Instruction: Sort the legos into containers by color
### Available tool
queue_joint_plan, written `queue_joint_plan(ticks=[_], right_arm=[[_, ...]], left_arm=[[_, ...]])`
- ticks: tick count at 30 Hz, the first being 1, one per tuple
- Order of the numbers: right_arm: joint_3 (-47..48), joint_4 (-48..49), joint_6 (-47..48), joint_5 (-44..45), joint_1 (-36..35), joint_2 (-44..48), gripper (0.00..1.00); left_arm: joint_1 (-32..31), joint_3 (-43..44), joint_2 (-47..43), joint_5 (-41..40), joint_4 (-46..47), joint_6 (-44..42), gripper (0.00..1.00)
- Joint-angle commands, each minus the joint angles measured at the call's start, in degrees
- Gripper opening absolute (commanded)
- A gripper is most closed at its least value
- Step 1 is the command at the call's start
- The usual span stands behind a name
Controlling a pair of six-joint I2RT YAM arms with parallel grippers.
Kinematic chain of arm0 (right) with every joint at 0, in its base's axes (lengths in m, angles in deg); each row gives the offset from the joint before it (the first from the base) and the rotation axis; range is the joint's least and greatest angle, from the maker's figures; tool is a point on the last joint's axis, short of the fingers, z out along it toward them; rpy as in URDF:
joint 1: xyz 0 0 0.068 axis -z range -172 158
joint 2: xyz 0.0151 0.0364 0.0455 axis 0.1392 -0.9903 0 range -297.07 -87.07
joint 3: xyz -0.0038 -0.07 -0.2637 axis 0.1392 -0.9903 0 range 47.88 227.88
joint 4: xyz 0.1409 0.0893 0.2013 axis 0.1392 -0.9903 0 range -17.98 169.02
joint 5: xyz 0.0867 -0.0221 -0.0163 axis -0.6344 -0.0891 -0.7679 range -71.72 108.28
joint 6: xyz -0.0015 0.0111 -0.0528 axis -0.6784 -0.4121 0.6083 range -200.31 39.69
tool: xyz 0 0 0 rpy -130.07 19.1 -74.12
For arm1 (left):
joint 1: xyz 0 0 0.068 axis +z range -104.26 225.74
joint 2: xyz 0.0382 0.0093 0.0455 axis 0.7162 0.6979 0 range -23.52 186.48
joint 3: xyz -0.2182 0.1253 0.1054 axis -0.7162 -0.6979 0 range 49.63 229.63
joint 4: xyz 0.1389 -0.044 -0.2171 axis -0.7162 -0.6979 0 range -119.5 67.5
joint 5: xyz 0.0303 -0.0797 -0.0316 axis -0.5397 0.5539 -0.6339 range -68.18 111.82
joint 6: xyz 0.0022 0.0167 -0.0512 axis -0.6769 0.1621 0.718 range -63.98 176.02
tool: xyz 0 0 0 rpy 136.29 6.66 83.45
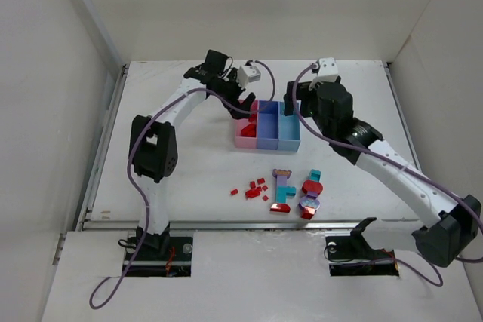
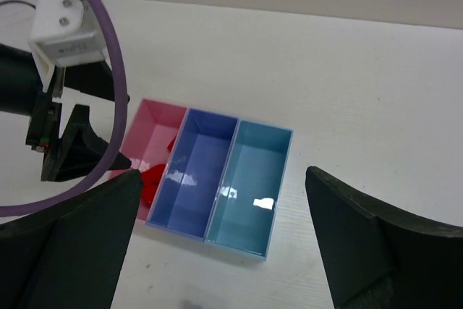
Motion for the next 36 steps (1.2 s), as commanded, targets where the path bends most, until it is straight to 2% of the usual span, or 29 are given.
queue_joint_plan(ticks=[1, 2, 3, 5, 6, 7, 8, 9, 10, 11, 12, 13, 14, 16, 17, 19, 21, 24, 28, 32, 34, 36], right_arm=[[-1.1, 2.77, -0.91, 0.42, -0.64, 4.63, 0.99], [-2.33, 2.77, -0.91, 0.42, -0.64, 6.2, 0.99], [-2.86, 2.77, -0.91, 0.42, -0.64, 6.83, 0.99], [-3.92, 2.77, -0.91, 0.42, -0.64, 8.58, 0.99], [-4.7, 2.77, -0.91, 0.94, -0.64, 8.59, 0.99], [-4.71, 2.77, -0.91, 0.94, -0.64, 9.38, 0.99], [-5.23, 2.77, -0.91, 2.34, -0.64, 9.38, 0.99], [-5.24, 2.77, -0.91, 3.05, -0.64, 9.91, 0.99], [-5.24, 2.77, -0.91, 3.92, -0.64, 9.91, 0.99], [-5.85, 2.77, -0.91, 5.32, -0.64, 9.91, 0.99], [-5.86, 2.77, -0.91, 5.86, -0.64, 9.91, 0.99], [-5.86, 2.07, -0.91, 6.39, -0.64, 9.91, 0.99], [-5.86, 1.46, -0.91, 6.39, -0.64, 9.91, 0.99], [-4.02, -2.4, -0.91, 6.39, -1.17, 9.39, 0.99], [-4.01, -3.98, -1.44, 6.39, -1.17, 9.38, 0.99], [-3.22, -7.67, -1.97, 7.27, -1.17, 8.86, 0.99], [-3.22, -9.0, -3.72, 7.27, -1.17, 9.38, 0.99], [-4.62, -10.06, -5.21, 7.27, -1.17, 11.05, 0.99], [-6.65, -10.06, -7.59, 5.52, -1.17, 12.81, 0.99], [-7.35, -11.2, -9.0, 4.38, -1.17, 13.34, 0.99], [-7.35, -11.81, -9.52, 4.37, -1.17, 13.34, 0.99], [-7.35, -12.34, -9.53, 4.37, -1.69, 13.34, 0.99]], left_arm=[[1.71, -1.79, -9.6, -5.79, -7.55, -10.56, 1.0], [2.32, -3.98, -14.06, -8.07, -5.99, -12.06, 1.0], [2.85, -6.35, -16.8, -14.53, -4.15, -14.77, 1.0], [3.56, -13.91, -22.16, -22.38, 1.2, -17.24, 1.0], [4.08, -16.03, -27.15, -29.03, 8.89, -18.21, 1.0], [4.96, -19.0, -29.03, -31.88, 13.32, -18.83, 1.0], [5.49, -20.34, -30.52, -35.13, 18.84, -12.92, 1.0], [5.5, -21.4, -32.19, -39.6, 30.99, -6.68, 1.0], [6.1, -21.41, -32.21, -48.35, 33.2, -1.05, 1.0], [6.81, -20.62, -32.21, -47.83, 32.62, 2.74, 1.0], [6.81, -19.49, -31.43, -43.99, 28.78, 2.35, 1.0], [6.81, -18.08, -30.29, -31.95, 16.13, -0.35, 1.0], [6.03, -16.94, -29.75, -25.3, 8.95, -3.86, 1.0], [2.79, -19.36, -30.71, -19.1, -2.66, -10.72, 1.0], [-1.93, -27.39, -32.11, -21.08, -2.72, -11.27, 1.0], [-6.96, -38.14, -36.75, -24.69, -0.45, -14.08, 1.0], [-13.01, -51.91, -45.89, -27.08, 4.56, -18.73, 1.0], [-18.56, -61.54, -55.4, -27.08, 6.07, -23.21, 1.0], [-23.32, -63.6, -53.76, -27.0, 7.12, -20.7, 1.0], [-25.87, -59.74, -43.92, -26.99, 10.72, -11.57, 0.97], [-25.88, -58.15, -39.53, -26.47, 11.34, -10.66, 0.94], [-26.41, -57.62, -38.89, -25.24, 11.34, -10.66, 0.94]])
